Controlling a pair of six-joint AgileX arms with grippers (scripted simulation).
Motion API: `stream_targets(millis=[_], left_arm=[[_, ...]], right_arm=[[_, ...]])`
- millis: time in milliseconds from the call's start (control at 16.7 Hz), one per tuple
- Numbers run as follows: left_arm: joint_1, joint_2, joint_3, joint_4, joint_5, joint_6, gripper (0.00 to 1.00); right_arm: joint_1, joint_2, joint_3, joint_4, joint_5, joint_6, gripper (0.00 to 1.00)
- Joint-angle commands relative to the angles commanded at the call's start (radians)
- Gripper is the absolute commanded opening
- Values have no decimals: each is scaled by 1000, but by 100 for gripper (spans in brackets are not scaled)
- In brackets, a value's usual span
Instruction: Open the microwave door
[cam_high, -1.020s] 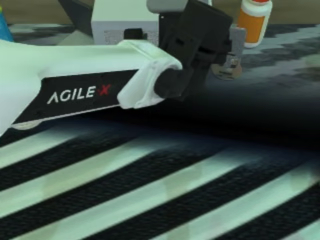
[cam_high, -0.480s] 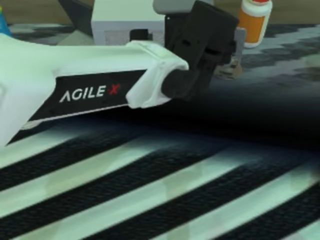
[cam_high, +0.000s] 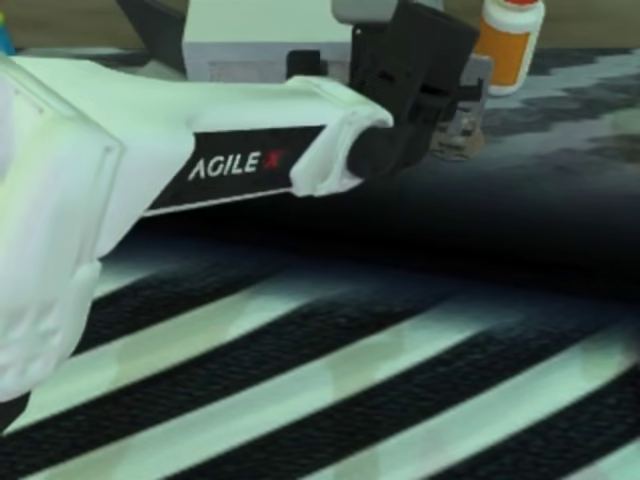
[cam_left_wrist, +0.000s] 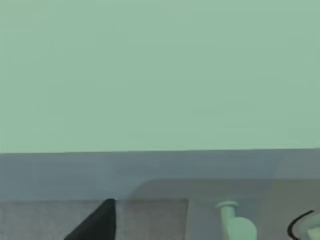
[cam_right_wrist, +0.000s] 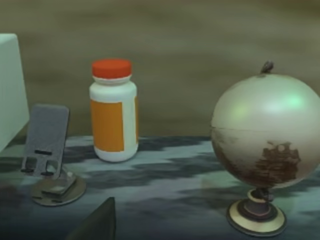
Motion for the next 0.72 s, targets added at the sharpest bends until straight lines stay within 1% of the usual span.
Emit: stream_targets(millis=[180, 720], left_arm=[[0, 0, 0, 0, 0, 0, 100], [0, 0, 0, 0, 0, 0, 32]], right_arm=[[0, 0, 0, 0, 0, 0, 100], [0, 0, 0, 0, 0, 0, 100]])
